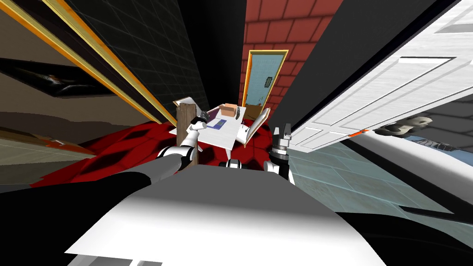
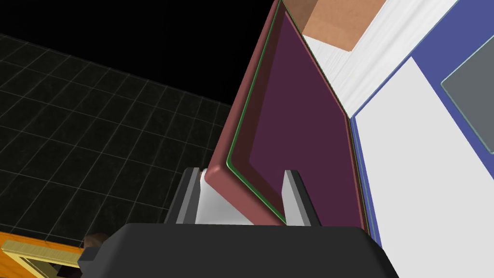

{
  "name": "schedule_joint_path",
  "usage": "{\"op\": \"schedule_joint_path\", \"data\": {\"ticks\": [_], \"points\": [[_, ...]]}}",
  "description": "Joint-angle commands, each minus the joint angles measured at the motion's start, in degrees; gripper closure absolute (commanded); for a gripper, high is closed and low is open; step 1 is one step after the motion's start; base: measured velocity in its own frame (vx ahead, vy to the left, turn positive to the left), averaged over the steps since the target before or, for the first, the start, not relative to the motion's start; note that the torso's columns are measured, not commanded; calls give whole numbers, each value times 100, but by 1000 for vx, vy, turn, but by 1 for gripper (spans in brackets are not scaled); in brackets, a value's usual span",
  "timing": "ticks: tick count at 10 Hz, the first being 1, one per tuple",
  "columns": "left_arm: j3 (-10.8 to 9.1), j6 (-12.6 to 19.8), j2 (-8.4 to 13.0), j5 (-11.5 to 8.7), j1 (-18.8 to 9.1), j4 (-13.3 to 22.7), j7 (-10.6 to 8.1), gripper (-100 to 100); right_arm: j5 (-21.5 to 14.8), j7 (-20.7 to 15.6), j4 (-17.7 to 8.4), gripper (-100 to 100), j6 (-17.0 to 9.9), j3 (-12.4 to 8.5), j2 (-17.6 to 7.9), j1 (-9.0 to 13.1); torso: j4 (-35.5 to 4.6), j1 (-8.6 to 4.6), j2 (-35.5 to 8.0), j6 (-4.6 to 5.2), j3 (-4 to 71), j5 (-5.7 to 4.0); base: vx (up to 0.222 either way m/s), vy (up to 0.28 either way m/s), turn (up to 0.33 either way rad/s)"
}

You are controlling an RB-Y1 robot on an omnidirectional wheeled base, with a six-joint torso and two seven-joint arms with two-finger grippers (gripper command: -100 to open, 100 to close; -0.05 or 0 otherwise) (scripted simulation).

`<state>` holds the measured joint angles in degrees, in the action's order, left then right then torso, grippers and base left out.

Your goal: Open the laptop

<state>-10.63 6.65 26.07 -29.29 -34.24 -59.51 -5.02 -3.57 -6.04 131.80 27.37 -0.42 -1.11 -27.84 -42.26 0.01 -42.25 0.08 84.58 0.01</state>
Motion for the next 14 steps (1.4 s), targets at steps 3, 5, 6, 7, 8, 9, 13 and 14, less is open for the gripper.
{"op": "schedule_joint_path", "data": {"ticks": [3, 5, 6, 7, 8, 9, 13, 14], "points": [[101, -558, -39, 416, 107, 189, 347, 100, 0, 0, 0, 0, 0, 0, 0, -1, 4, -1, 14, -2, 10, -1, -5, -20, -74], [140, -777, -53, 584, 152, 264, 481, 100, 0, 0, 0, 0, 0, 0, 0, -1, 3, -1, 11, -1, 8, -1, 0, -18, -78], [160, -887, -60, 669, 175, 302, 549, 100, 0, 0, 0, 0, 0, 0, 0, -1, 2, -4, 9, 1, 7, -2, -1, -19, -75], [180, -997, -68, 753, 197, 340, 616, 100, 0, 0, 0, 0, 0, 0, 0, -1, 1, -7, 6, 0, 5, -4, -3, -19, -77], [168, -919, -61, 695, 191, 322, 561, 100, 0, 0, 0, 0, 0, 0, 0, -1, -2, -8, 3, 0, 3, -5, -3, -8, -21], [208, -977, -258, 990, 457, 46, 289, 100, 0, 0, 0, 0, 0, 0, 0, -1, -8, -3, -4, -9, -2, -6, 63, 9, 112], [243, -1016, -449, 1660, 718, -294, -206, 100, 0, 0, 0, 0, 0, -1, 0, -1, -16, -11, -27, -7, -16, -9, 42, 6, 42], [243, -1016, -449, 1819, 718, -335, -359, 100, 0, 0, 0, 0, 0, -1, 0, -2, -12, -8, -16, -14, -12, -7, 63, 1, 78]]}}
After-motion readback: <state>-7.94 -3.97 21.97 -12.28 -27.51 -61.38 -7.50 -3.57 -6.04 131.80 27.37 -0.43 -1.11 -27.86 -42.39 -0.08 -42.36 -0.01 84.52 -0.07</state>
